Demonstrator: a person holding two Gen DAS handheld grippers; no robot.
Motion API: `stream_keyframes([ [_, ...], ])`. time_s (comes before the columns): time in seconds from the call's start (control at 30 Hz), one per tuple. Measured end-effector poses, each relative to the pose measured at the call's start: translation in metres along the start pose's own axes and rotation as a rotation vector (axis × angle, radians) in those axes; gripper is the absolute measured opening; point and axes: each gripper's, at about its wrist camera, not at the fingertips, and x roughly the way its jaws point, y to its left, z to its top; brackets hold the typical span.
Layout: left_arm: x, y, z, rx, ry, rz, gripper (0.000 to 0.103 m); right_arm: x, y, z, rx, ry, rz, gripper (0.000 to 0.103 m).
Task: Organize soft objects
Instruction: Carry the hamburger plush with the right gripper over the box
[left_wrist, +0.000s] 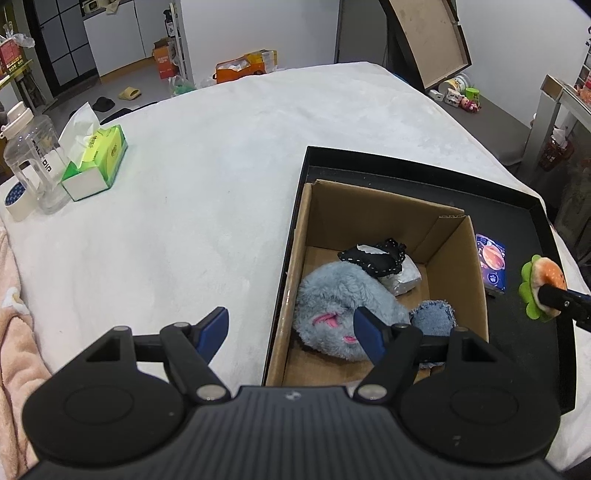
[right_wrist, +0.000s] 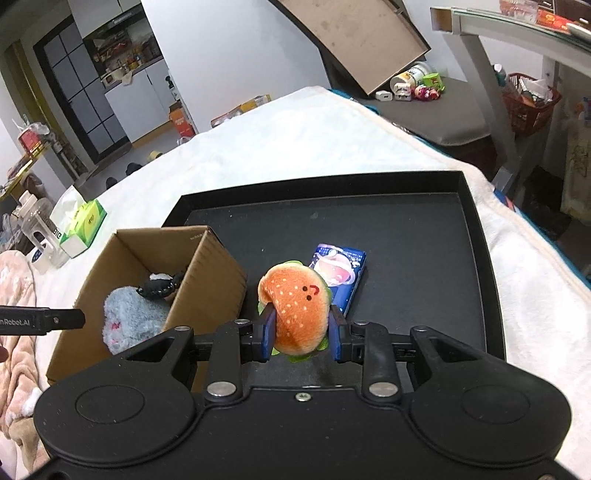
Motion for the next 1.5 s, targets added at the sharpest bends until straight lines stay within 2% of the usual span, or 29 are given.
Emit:
stream_keyframes([
  [0.9,-0.008,0.028,-0.011,-0.017,-0.031,-0.119,0.072,-0.046,0.047,0.017,-0.035,-0.078,-0.047,0.028],
  [1.3,0.001,0.037,-0.021,-0.010,-0.007,-0.192,0.066,-0.051,0.087,0.017,-0.087,-0.063,-0.031,0.028],
  [1.5,0.005,0.043,-0.027,-0.014,0.006,-0.220,0.057,-0.048,0.106,0.014,-0.112,-0.049,-0.025,0.028],
])
